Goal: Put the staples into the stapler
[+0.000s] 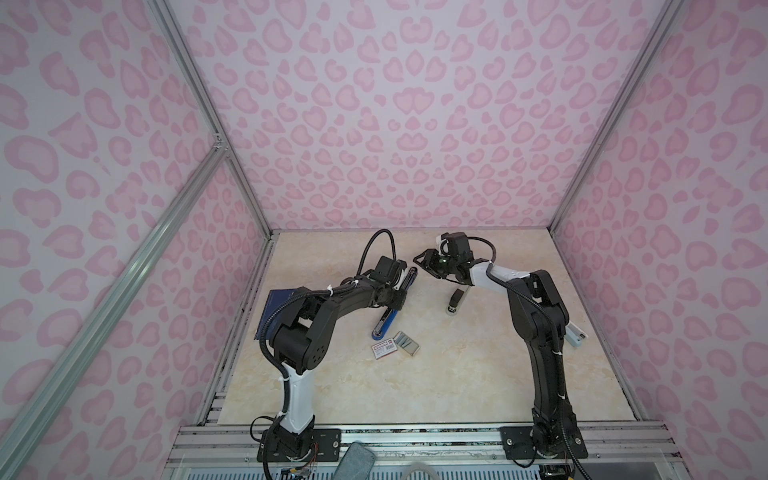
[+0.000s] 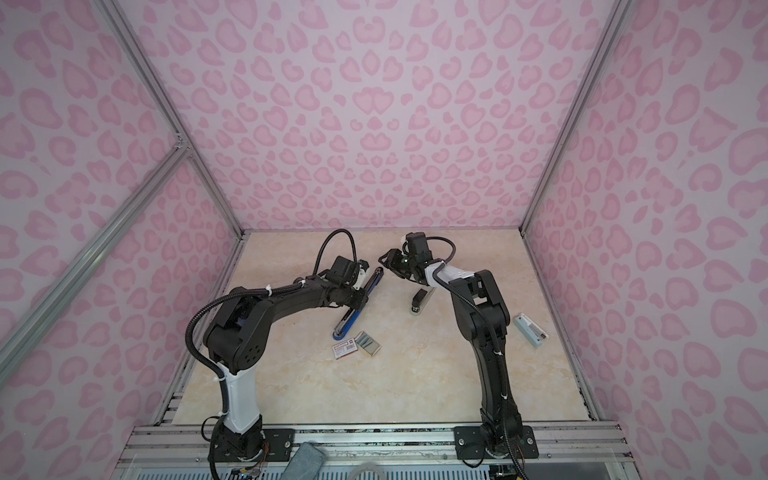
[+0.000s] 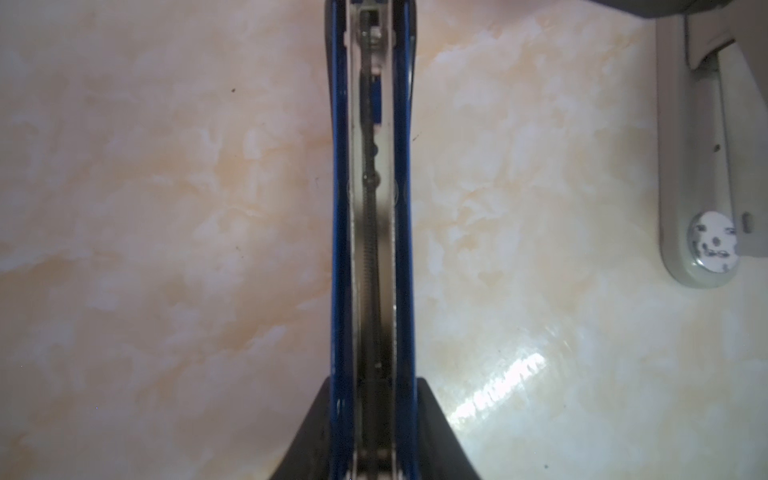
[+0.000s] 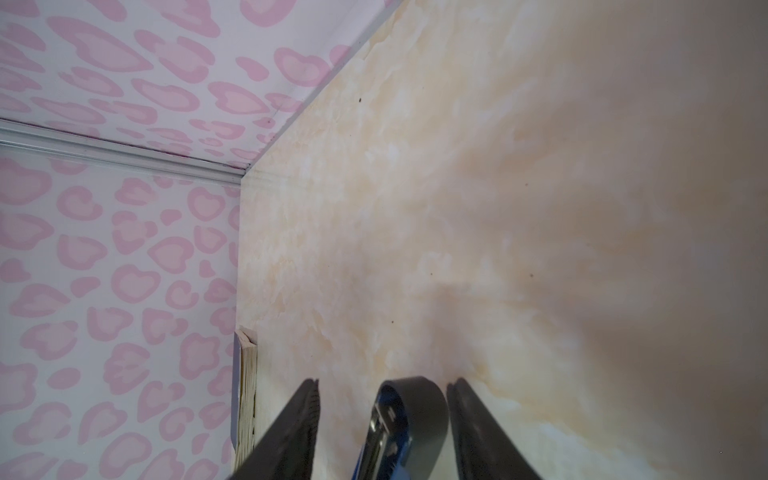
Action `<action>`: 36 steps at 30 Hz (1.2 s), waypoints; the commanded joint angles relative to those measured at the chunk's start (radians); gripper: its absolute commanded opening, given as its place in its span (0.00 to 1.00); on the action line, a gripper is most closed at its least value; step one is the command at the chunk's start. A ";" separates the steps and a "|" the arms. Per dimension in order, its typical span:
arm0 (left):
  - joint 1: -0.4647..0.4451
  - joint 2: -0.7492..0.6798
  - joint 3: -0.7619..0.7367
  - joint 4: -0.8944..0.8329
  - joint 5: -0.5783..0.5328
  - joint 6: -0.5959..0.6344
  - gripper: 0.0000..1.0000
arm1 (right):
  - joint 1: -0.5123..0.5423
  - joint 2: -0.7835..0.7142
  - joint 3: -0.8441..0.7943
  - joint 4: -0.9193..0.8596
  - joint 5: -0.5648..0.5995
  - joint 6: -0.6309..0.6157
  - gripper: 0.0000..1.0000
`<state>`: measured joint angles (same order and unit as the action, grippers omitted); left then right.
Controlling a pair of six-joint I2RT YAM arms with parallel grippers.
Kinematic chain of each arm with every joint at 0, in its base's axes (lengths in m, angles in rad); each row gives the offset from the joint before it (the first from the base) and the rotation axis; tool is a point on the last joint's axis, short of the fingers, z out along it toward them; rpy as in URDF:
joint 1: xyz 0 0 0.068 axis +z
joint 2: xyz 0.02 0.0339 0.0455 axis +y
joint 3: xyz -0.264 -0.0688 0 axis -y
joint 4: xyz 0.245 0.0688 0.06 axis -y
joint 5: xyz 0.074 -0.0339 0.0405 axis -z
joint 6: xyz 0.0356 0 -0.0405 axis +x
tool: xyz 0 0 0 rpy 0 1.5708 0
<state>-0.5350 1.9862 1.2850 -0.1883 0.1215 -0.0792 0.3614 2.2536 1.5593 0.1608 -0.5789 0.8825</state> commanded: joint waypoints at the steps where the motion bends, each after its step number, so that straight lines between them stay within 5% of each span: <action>1: 0.000 -0.018 -0.003 0.081 0.026 0.006 0.04 | -0.002 0.024 -0.008 0.097 -0.052 0.057 0.53; 16: 0.000 -0.032 -0.001 0.099 0.035 0.004 0.04 | 0.001 0.032 -0.032 0.197 -0.120 0.110 0.47; 29: 0.000 -0.069 -0.023 0.125 0.032 -0.007 0.04 | -0.001 0.032 -0.029 0.087 -0.075 0.047 0.54; 36: 0.000 -0.070 -0.023 0.124 0.041 -0.008 0.04 | -0.001 0.024 -0.043 0.134 -0.101 0.065 0.47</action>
<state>-0.5358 1.9278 1.2602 -0.1234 0.1471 -0.0860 0.3588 2.2753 1.5249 0.2638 -0.6582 0.9459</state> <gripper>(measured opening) 0.293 0.478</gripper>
